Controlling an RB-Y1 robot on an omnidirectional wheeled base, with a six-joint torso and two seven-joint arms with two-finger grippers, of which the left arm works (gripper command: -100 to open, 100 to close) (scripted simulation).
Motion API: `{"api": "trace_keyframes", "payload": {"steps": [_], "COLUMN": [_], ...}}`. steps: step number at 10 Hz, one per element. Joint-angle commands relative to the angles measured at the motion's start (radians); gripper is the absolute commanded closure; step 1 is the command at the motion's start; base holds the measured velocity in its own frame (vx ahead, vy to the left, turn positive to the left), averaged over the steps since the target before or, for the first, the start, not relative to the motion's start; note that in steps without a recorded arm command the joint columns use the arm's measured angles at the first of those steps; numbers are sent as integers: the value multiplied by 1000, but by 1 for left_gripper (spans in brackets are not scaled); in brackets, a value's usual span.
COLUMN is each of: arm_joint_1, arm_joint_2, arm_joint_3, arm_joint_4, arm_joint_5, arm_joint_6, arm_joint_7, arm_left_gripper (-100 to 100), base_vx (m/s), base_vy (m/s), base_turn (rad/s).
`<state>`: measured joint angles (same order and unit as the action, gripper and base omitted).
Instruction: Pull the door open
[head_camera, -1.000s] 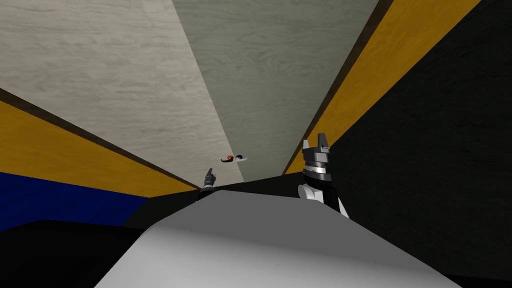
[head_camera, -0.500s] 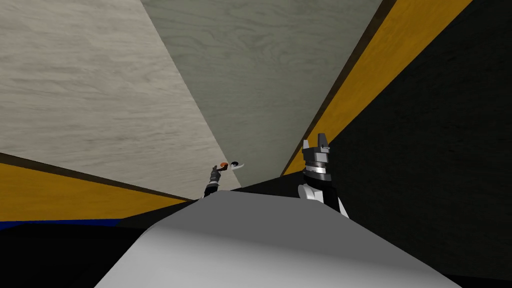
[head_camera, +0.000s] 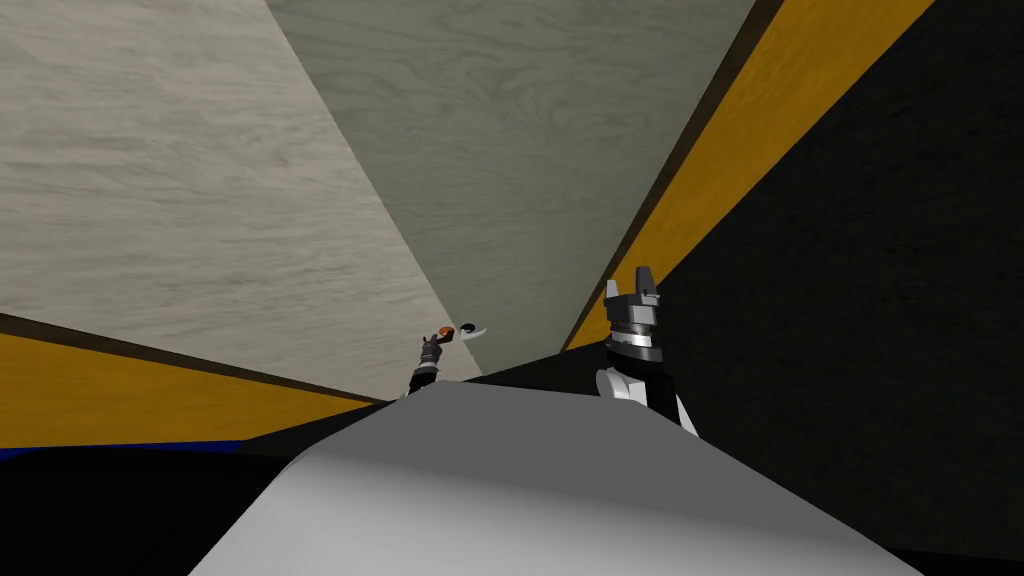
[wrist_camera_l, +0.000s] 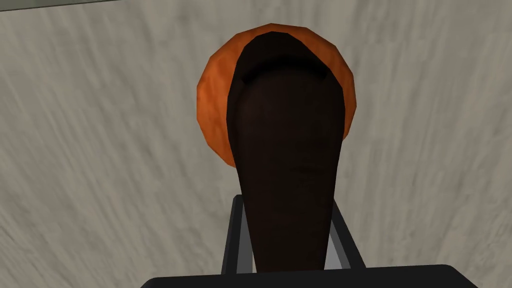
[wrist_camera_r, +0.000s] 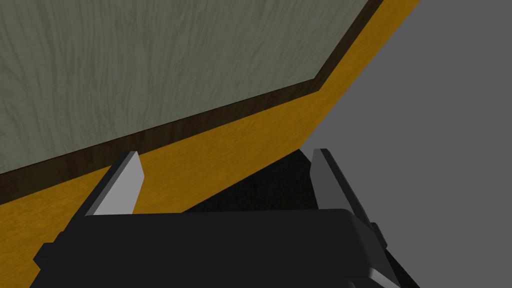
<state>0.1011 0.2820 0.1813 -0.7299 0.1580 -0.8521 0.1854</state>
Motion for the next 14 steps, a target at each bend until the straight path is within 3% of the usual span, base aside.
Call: {"api": "trace_keyframes", "payload": {"steps": [1, 2, 4, 6, 7, 8, 9, 14], "arm_joint_1": [2, 2, 38, 38, 38, 58, 60, 64], "arm_joint_2": [2, 2, 36, 36, 36, 58, 61, 70], "arm_joint_3": [3, 3, 26, 26, 26, 24, 21, -47], "arm_joint_4": [0, 0, 13, -9, 13, 13, 12, -10], "arm_joint_5": [1, 1, 10, 10, 10, 7, 5, -31], "arm_joint_6": [-1, -1, -2, -2, -2, -10, -13, -45], "arm_joint_7": [0, 0, 10, 10, 10, 27, 31, 83], "arm_left_gripper": [100, 100, 100, 100, 100, 100, 100, 100], "base_vx": [0, 0, -153, -100, -20, -105, -150, -181], "base_vy": [0, 0, 34, 14, 1, -29, -57, 3], "base_turn": [0, 0, 59, 9, 9, -84, -70, -109]}}
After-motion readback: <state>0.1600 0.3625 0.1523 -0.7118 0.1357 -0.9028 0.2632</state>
